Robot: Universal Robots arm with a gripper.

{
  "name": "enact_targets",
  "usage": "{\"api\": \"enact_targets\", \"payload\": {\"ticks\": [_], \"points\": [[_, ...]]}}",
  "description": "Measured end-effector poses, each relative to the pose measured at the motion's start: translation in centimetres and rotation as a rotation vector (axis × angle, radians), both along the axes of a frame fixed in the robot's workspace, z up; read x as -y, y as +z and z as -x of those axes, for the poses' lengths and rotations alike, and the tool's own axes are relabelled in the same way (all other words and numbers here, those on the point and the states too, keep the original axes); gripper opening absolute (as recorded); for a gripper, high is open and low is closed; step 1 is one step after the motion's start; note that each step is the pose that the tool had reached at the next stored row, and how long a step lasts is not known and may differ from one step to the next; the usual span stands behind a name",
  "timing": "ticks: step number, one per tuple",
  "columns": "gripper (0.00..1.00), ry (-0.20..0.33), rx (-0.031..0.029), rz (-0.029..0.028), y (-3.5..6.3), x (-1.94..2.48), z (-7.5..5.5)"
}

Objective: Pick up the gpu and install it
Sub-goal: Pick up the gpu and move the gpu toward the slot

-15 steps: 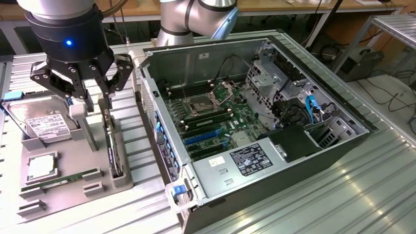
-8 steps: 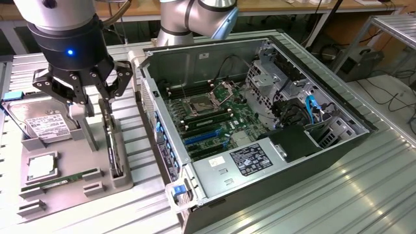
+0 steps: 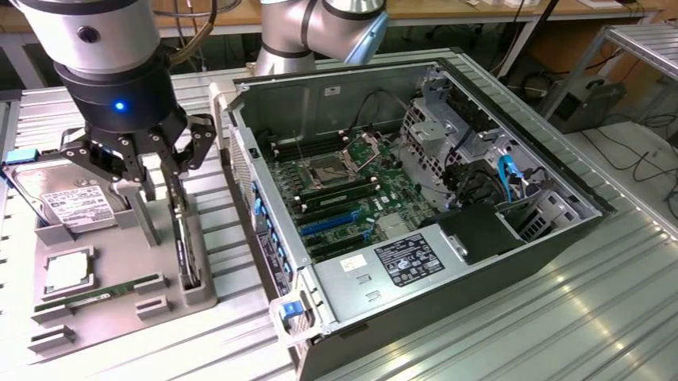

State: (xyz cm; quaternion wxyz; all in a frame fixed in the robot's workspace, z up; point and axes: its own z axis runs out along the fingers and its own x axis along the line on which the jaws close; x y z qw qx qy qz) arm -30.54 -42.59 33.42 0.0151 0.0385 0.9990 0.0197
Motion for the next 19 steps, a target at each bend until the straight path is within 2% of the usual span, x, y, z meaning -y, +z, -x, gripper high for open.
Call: {"api": "enact_targets", "payload": {"ticks": [19], "points": [[0.36, 0.000, 0.0001, -0.0001, -4.17, 0.08, 0.0]]}}
